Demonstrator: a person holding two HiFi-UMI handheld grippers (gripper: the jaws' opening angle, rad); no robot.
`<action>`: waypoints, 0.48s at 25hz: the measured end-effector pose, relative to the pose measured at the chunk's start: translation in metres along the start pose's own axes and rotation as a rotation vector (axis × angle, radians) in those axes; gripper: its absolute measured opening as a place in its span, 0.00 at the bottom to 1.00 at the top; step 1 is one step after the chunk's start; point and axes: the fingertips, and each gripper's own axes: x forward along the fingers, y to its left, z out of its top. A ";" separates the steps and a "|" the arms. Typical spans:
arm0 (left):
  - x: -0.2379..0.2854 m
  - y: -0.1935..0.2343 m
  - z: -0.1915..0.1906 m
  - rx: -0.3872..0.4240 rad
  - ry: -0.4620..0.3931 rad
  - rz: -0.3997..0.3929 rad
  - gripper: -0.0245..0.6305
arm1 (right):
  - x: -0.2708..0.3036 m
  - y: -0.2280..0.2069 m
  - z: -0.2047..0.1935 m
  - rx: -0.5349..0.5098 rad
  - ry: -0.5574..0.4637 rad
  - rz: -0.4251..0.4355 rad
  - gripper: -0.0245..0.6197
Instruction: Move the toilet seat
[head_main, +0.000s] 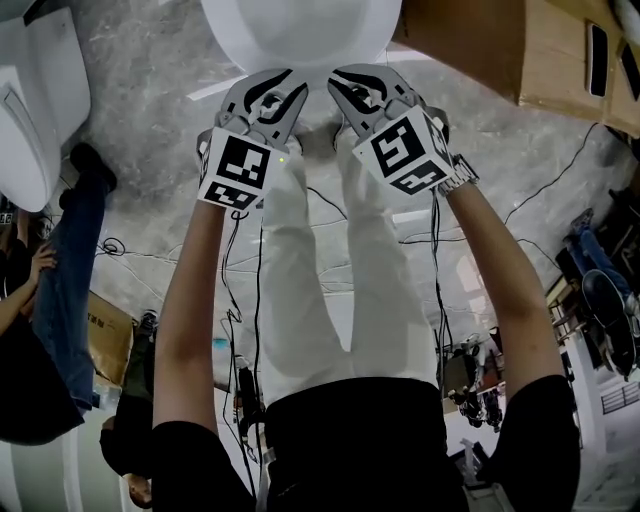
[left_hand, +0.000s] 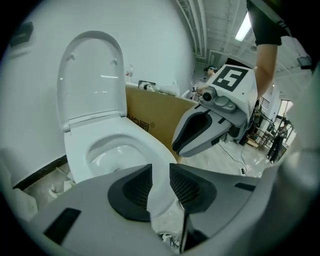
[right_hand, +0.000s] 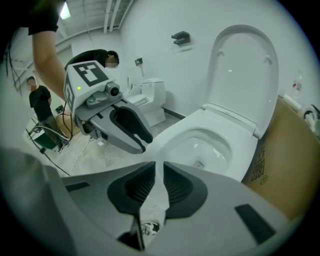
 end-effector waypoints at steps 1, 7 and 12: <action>0.004 -0.001 -0.005 0.018 0.025 -0.016 0.19 | 0.004 0.002 -0.004 -0.014 0.018 0.019 0.13; 0.022 -0.005 -0.028 0.120 0.142 -0.099 0.27 | 0.024 0.013 -0.030 -0.148 0.148 0.122 0.26; 0.034 -0.004 -0.051 0.204 0.241 -0.152 0.32 | 0.040 0.022 -0.053 -0.282 0.249 0.197 0.34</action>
